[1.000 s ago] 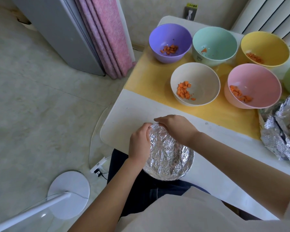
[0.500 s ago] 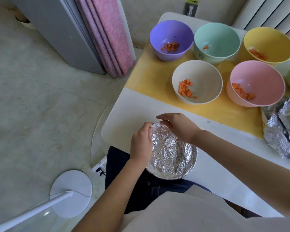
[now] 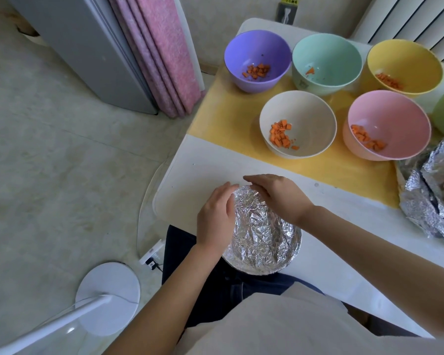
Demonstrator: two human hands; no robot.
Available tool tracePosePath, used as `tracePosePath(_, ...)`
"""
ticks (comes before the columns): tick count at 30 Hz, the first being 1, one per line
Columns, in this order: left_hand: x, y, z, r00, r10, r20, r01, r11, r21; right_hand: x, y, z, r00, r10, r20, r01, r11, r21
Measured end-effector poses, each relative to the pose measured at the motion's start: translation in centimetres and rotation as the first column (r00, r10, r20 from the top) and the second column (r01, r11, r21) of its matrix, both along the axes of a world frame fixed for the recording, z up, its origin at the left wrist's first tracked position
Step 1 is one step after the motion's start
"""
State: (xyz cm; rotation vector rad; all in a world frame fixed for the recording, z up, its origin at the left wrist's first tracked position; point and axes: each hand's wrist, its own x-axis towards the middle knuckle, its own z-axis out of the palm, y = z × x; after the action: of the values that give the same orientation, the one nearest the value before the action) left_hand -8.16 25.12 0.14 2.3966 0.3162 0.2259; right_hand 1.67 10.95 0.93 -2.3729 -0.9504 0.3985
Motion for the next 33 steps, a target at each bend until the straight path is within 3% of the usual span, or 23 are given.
tracePosePath(4,1.7,0.1,-0.3,0.998,-0.026,-0.056,0.027,1.0,0.015,-0.5,0.1,-0.5,0.98,0.13,0.153,-0.12,0.99,-0.075)
tracePosePath(11,2.1,0.0,-0.7,0.997,-0.025,-0.076,0.029,0.999,0.046,0.3,1.1,0.0,0.989,0.12,0.091,-0.085,0.944,-0.319)
tracePosePath(15,2.1,0.0,-0.3,0.997,-0.038,-0.062,0.041,0.998,0.051,0.3,2.0,0.8,0.972,0.202,0.118,-0.127,0.88,-0.457)
tracePosePath(19,1.9,0.3,0.0,0.996,-0.029,-0.083,0.032,0.999,0.04,0.0,3.1,1.2,0.959,0.262,0.108,-0.175,0.847,-0.501)
tracePosePath(23,1.9,0.5,0.1,0.995,-0.011,-0.096,0.014,1.0,0.028,0.6,3.3,0.8,0.968,0.239,0.078,-0.175,0.863,-0.473)
tracePosePath(28,0.9,0.0,0.0,0.995,0.042,-0.089,-0.038,0.998,0.048,0.6,1.8,0.5,0.997,0.068,-0.02,-0.071,0.969,-0.238)
tracePosePath(33,-0.2,-0.5,0.4,0.984,0.076,-0.159,-0.076,0.997,0.007,0.8,0.5,0.0,1.0,0.009,-0.02,-0.012,0.985,-0.174)
